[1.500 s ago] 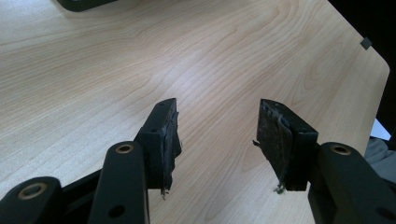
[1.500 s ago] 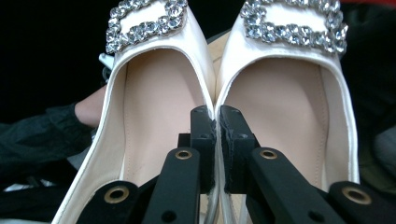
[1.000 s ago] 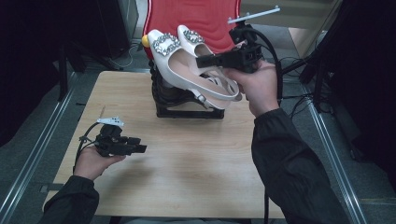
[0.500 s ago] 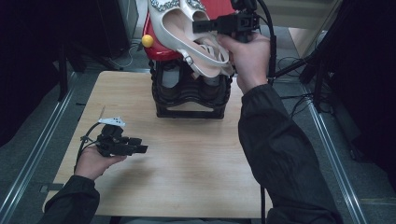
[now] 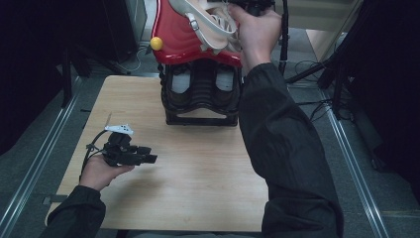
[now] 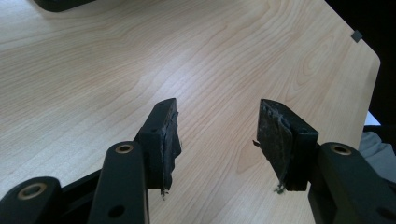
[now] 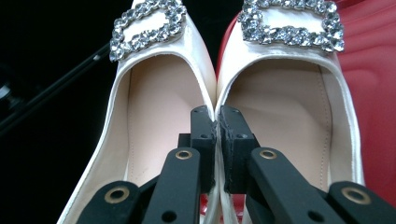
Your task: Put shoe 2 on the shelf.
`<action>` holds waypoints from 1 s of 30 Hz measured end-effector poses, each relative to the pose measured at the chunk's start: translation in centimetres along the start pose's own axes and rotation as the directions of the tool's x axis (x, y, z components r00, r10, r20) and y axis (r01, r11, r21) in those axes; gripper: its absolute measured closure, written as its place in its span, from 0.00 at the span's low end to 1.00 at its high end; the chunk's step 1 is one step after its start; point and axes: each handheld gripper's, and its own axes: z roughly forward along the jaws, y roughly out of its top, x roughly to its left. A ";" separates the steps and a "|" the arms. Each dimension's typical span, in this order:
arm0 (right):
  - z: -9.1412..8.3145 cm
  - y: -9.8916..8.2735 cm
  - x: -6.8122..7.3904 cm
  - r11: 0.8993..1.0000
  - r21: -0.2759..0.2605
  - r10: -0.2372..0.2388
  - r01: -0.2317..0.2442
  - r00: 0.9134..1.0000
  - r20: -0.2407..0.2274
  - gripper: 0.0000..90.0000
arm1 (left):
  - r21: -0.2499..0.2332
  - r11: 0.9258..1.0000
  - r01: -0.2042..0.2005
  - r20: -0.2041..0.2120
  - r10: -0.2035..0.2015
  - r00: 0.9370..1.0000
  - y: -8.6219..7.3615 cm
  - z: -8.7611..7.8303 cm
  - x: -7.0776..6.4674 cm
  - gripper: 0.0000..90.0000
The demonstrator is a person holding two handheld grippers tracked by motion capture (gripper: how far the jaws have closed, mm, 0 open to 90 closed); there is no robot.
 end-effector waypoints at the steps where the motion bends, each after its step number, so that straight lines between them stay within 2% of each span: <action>1: 0.2 0.2 -0.3 1.000 -0.007 0.004 -0.004 1.000 0.011 0.96 | -0.002 1.000 0.000 0.001 0.000 1.000 0.0 0.0 0.0 0.54; 4: 0.6 0.5 -0.7 1.000 -0.016 0.018 -0.018 0.999 0.036 0.96 | 0.003 1.000 -0.007 0.009 0.007 1.000 0.1 0.1 0.0 0.53; 6: 1.0 0.6 -1.0 0.999 -0.030 0.021 -0.019 0.997 0.072 0.96 | 0.005 1.000 -0.006 0.012 0.006 1.000 0.1 0.2 0.0 0.53; 12: 2.2 0.9 -1.9 0.998 -0.051 0.039 -0.033 0.992 0.121 0.96 | 0.005 1.000 -0.013 0.022 0.012 1.000 0.2 0.4 -0.1 0.53; 21: 3.7 1.0 -3.2 0.989 -0.123 0.103 -0.080 0.975 0.195 0.96 | 0.018 0.999 -0.027 0.037 0.026 0.999 0.3 0.6 -0.2 0.53; 25: 4.6 0.5 -3.4 0.989 -0.119 0.115 -0.089 0.965 0.235 0.96 | 0.013 1.000 -0.028 0.040 0.027 0.999 0.4 0.6 -0.2 0.53; 28: 5.2 0.2 -3.4 0.987 -0.126 0.125 -0.098 0.965 0.232 0.96 | 0.014 0.999 -0.029 0.039 0.029 0.999 0.4 0.6 -0.2 0.53; 30: 5.7 0.0 -3.1 0.988 -0.126 0.119 -0.089 0.960 0.254 0.96 | 0.013 0.999 -0.029 0.040 0.029 0.999 0.4 0.6 -0.2 0.53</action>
